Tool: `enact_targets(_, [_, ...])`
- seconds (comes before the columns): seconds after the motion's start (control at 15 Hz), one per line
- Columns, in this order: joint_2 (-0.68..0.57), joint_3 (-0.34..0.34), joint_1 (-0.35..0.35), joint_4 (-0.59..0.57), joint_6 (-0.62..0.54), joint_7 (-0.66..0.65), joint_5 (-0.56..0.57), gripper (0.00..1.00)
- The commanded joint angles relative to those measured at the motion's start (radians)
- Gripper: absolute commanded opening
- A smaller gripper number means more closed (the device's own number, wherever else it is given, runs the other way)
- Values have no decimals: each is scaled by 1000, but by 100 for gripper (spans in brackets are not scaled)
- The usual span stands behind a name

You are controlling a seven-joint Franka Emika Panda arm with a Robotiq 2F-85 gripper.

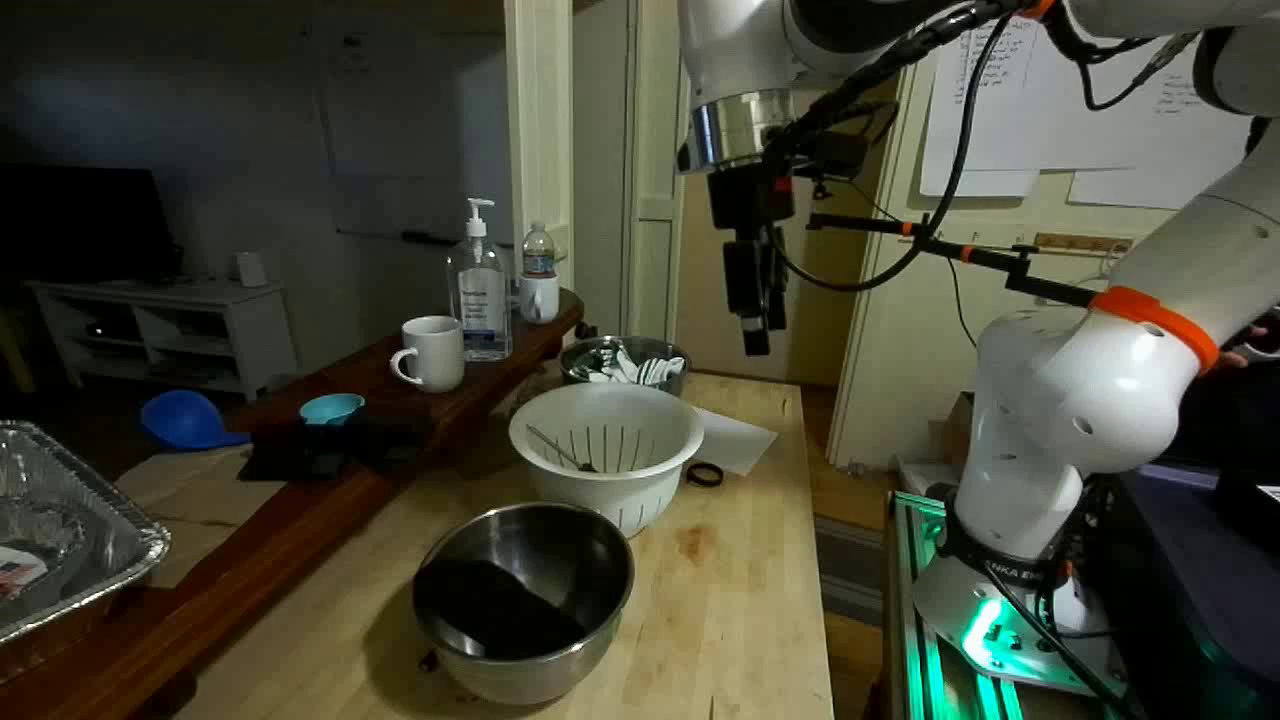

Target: Put the screwdriver in the left cup

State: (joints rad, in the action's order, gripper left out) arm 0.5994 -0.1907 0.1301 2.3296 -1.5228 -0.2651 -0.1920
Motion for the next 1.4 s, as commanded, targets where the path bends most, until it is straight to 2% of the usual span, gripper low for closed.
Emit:
enact_targets(0.0, [0, -6, -8, -2, 3, 4, -2, 100])
enact_targets(0.2, [1, 1, -33, 6, -14, -41, -9, 100])
enact_targets(0.33, [15, 35, -54, 32, -73, -21, -22, 100])
enact_targets(0.53, [3, 90, -47, 53, -210, 202, 66, 100])
enact_targets(0.93, [-109, 169, -28, 23, -281, 541, 197, 100])
enact_targets(1.0, [-61, 154, -39, 34, -253, 453, 164, 100])
enact_targets(1.33, [-71, 158, -38, 30, -258, 462, 168, 100])
